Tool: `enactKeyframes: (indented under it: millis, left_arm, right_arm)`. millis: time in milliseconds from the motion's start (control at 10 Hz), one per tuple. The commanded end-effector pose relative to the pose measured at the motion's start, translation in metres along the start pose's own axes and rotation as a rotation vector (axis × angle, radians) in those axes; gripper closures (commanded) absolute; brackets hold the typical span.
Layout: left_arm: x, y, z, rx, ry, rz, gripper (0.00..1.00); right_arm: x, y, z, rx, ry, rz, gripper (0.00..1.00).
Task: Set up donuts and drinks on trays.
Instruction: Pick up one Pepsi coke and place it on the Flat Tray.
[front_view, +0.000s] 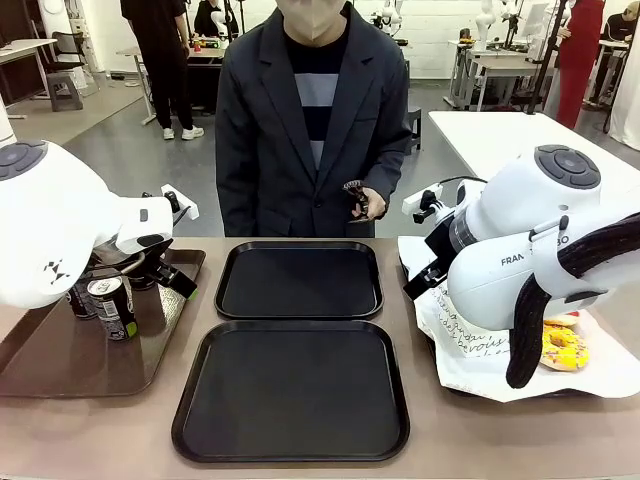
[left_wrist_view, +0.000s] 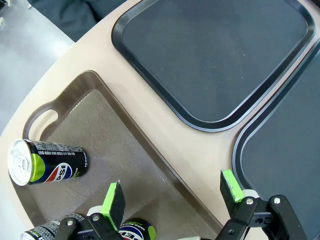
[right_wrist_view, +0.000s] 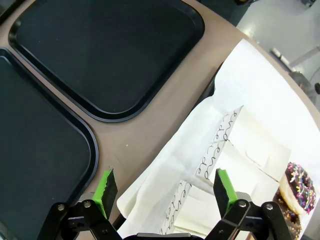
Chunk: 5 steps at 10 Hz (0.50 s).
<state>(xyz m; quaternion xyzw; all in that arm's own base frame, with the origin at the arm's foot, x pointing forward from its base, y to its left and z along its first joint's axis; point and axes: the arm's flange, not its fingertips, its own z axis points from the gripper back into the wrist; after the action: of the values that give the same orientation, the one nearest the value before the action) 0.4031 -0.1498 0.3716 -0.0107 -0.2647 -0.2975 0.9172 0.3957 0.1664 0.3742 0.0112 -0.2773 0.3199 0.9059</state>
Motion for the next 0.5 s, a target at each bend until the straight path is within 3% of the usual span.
enactKeyframes:
  millis: [0, 200, 400]
  left_arm:
    - [0.000, 0.000, 0.000, 0.000, 0.000, 0.000, 0.00]
    - [0.000, 0.000, 0.000, 0.000, 0.000, 0.000, 0.00]
    - [-0.034, -0.002, 0.068, -0.009, 0.073, -0.058, 0.00]
  right_arm:
    - [0.000, 0.000, 0.000, 0.000, 0.000, 0.000, 0.00]
    - [0.000, 0.000, 0.000, 0.000, 0.000, 0.000, 0.00]
    - [-0.040, 0.032, 0.057, -0.016, 0.011, 0.051, 0.00]
